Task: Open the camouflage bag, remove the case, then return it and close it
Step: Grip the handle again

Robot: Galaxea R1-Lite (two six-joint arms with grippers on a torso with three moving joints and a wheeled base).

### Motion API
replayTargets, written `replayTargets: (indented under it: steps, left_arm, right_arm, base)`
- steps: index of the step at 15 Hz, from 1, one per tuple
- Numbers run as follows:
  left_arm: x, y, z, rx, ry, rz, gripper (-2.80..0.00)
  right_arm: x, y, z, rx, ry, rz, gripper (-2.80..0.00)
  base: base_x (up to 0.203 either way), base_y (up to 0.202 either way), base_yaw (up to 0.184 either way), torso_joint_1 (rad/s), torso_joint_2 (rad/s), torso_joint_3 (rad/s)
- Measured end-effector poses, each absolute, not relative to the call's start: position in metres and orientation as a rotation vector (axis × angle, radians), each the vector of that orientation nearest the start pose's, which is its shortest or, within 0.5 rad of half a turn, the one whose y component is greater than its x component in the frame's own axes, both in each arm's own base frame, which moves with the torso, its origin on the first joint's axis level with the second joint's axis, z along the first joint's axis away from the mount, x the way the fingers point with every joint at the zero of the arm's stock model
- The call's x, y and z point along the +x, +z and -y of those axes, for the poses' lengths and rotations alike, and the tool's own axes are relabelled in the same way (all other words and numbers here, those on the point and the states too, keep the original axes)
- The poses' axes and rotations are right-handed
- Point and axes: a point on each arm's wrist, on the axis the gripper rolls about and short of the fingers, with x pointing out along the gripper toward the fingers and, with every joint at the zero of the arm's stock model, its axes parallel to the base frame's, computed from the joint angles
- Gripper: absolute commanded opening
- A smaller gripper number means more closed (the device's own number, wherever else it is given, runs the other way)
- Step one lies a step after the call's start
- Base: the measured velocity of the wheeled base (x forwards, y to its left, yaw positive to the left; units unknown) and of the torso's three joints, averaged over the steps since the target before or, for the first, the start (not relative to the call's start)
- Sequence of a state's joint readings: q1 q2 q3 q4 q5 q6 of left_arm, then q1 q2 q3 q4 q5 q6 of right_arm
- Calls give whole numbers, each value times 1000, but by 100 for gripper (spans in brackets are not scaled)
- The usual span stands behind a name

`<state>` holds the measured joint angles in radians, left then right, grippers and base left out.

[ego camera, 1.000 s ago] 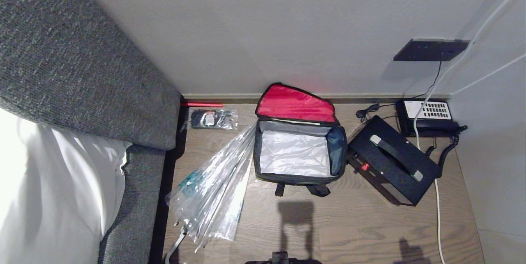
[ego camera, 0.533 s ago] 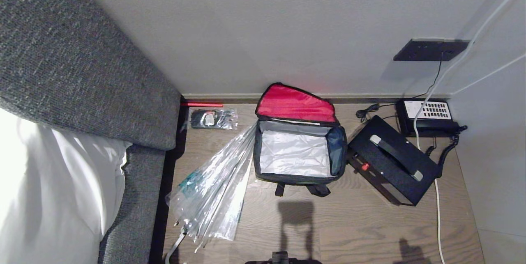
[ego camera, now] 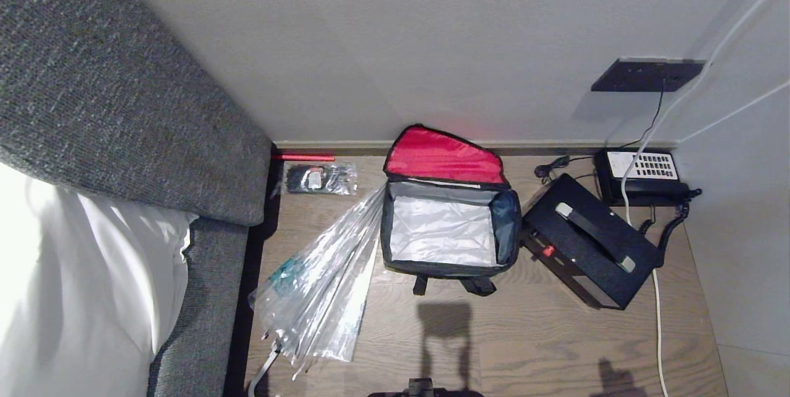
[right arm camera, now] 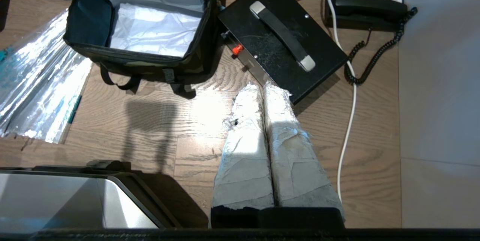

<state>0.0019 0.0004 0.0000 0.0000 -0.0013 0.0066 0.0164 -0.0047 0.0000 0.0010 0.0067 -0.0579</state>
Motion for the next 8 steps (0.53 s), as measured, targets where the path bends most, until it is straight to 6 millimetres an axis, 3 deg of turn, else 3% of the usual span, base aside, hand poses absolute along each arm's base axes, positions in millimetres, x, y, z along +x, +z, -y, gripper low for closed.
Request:
replayTargets:
  steps: [8]
  left_arm:
    - [-23,75,0,7,0,0,-280]
  right_arm:
    - [-23,75,0,-55,18,-2,-280]
  base:
    - [0,0,0,0,0,0]
